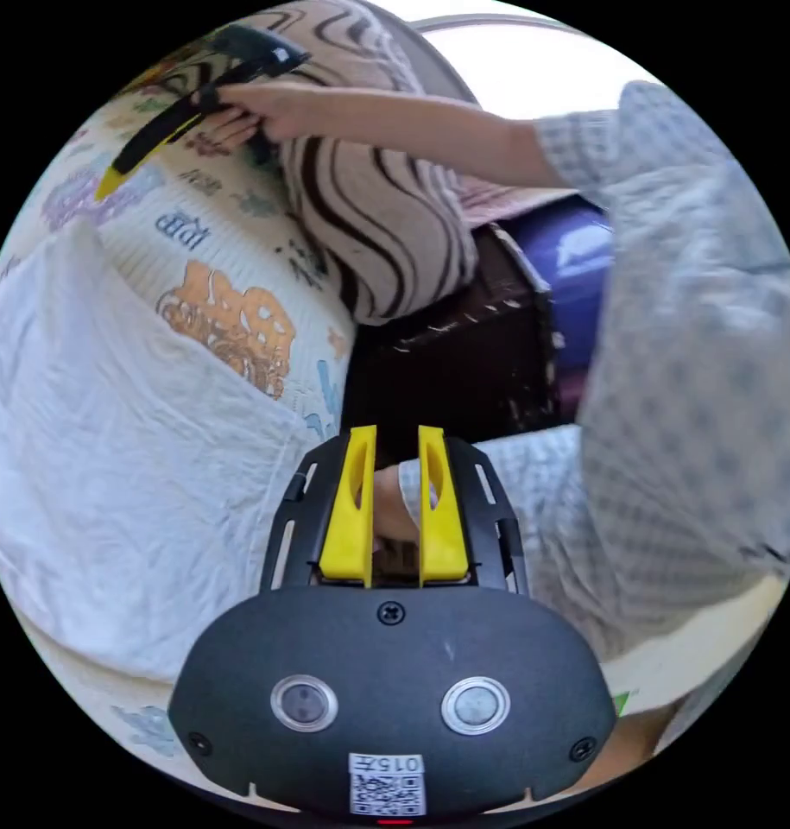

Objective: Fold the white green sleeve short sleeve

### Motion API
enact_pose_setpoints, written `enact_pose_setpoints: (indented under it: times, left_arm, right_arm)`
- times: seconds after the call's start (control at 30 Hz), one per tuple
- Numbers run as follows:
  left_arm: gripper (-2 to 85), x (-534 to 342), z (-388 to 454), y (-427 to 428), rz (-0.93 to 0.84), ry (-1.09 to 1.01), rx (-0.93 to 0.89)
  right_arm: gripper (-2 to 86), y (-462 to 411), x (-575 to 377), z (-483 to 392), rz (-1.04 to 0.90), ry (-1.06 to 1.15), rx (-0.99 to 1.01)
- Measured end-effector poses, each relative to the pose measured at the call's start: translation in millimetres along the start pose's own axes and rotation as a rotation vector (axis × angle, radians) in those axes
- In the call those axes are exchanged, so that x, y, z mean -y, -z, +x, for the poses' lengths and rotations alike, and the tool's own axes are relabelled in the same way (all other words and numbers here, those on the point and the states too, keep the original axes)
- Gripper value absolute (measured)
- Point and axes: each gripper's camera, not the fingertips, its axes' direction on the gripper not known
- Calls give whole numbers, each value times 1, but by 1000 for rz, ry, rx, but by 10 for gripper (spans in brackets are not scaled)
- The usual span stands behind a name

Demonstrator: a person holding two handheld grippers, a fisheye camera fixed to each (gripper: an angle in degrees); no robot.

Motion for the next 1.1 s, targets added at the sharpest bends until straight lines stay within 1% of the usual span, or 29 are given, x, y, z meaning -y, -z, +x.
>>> enact_pose_setpoints:
  times: [0.03,0.07,0.17,0.2,0.23,0.3,0.33,0.4,0.43,0.5,0.53,0.6,0.67,0.7,0.8,0.87,0.97,1.1]
  left_arm:
    - [83,-1,-2,14,-9,-28,4]
    - [87,-1,-11,47,-31,-58,61]
    - [117,6,-56,138,-32,-33,331]
    - [125,12,-81,168,-39,-18,421]
    - [130,16,-93,179,-57,-18,455]
    - [132,39,-148,201,-168,-35,512]
    - [132,45,-162,201,-202,-46,502]
    - [124,69,-214,183,-338,-82,397]
    - [120,74,-225,176,-372,-90,358]
    - [99,89,-260,138,-519,-122,182]
    - [94,91,-266,128,-562,-134,143]
    - [84,84,-293,93,-790,-134,94]
    - [66,72,-315,84,-900,-90,63]
    - [41,69,-326,92,-859,-80,21]
    - [22,68,-363,117,-751,11,-61]
    - [17,62,-385,120,-727,37,-64]
    - [13,57,-406,120,-709,30,-87]
    - [8,46,-426,144,-599,29,-118]
  right_arm:
    - [85,1,-3,-4,18,7,-4]
    - [93,0,-6,-10,46,12,-11]
    - [106,-11,-8,-16,54,12,-46]
    - [93,-18,-8,-13,44,-3,-65]
    - [80,-21,-9,-12,38,-9,-65]
    - [54,-31,-16,-6,16,-29,-61]
    - [49,-33,-18,-6,13,-34,-69]
    - [36,-33,-30,-6,15,-34,-79]
    - [34,-32,-33,-6,17,-36,-80]
    - [25,-29,-44,-3,18,-48,-72]
    - [23,-28,-47,-2,18,-52,-71]
    - [14,-27,-55,-1,5,-59,-74]
    - [10,-27,-60,-3,-3,-48,-91]
    - [8,-27,-63,-5,-4,-33,-105]
    - [5,-34,-67,-11,-55,-11,-191]
    - [4,-39,-71,-8,-67,-20,-204]
    - [2,-38,-80,7,-51,-74,-141]
    - [0,-28,-108,27,6,-141,-49]
